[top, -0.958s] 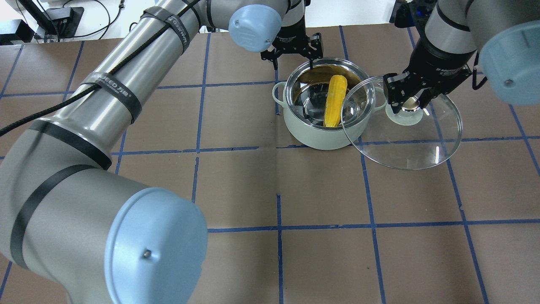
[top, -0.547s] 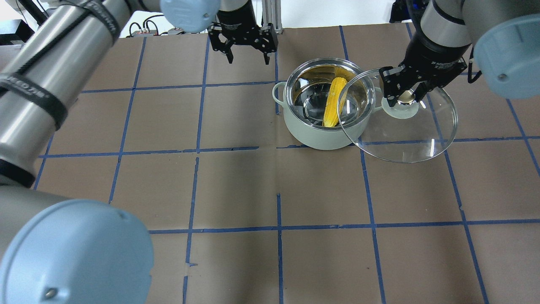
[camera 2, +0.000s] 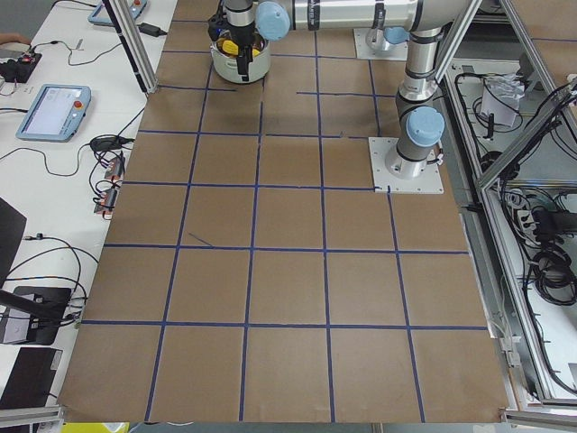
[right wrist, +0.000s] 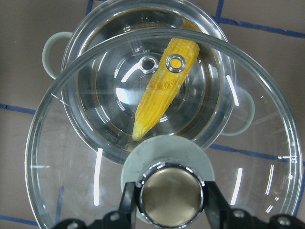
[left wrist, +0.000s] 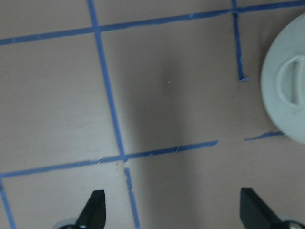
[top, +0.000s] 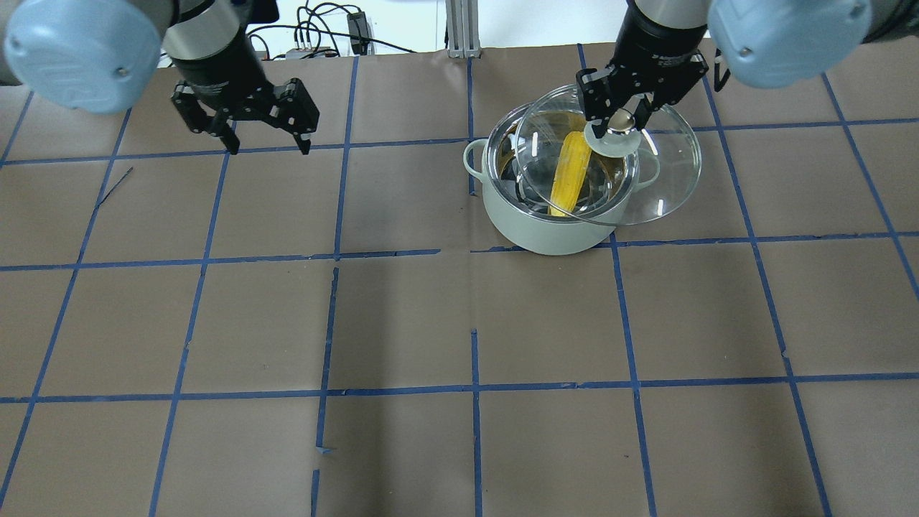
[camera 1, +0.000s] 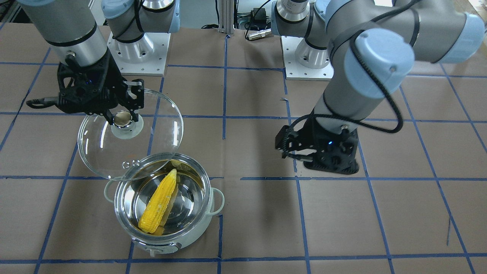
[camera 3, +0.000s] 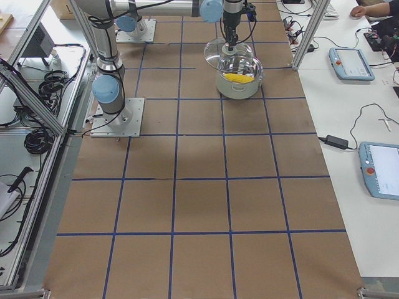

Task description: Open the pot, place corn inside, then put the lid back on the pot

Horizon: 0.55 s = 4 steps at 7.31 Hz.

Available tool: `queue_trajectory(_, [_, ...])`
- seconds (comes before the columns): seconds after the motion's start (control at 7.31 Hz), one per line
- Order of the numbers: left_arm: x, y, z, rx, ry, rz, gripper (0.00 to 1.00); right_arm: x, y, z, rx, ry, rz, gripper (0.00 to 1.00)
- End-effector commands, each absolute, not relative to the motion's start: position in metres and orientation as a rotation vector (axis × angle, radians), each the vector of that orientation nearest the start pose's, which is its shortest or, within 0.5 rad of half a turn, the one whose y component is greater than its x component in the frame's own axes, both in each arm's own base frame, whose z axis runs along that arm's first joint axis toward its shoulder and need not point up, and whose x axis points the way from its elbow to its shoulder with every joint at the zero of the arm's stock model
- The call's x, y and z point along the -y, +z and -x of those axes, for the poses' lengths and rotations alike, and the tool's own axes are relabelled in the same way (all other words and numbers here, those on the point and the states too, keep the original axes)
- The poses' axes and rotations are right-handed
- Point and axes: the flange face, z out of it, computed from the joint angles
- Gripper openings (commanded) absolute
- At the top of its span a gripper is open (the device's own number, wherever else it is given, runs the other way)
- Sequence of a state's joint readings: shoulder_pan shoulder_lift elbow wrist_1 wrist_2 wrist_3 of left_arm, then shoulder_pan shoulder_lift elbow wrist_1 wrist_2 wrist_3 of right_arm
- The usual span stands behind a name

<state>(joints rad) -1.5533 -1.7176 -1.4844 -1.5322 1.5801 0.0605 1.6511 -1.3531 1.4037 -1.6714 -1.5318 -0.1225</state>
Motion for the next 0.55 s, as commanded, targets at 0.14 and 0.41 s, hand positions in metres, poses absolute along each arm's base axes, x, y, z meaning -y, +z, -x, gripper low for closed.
queue_trajectory(0.14, [0.527, 0.493, 0.113, -3.11, 0.082, 0.003, 1.0, 0.621, 0.427, -0.198, -3.087, -0.02, 0.343, 0.22])
queue_trajectory(0.41, [0.516, 0.497, 0.118, -3.114, 0.073, -0.018, 1.0, 0.636, 0.4, -0.201, -3.089, -0.029, 0.341, 0.22])
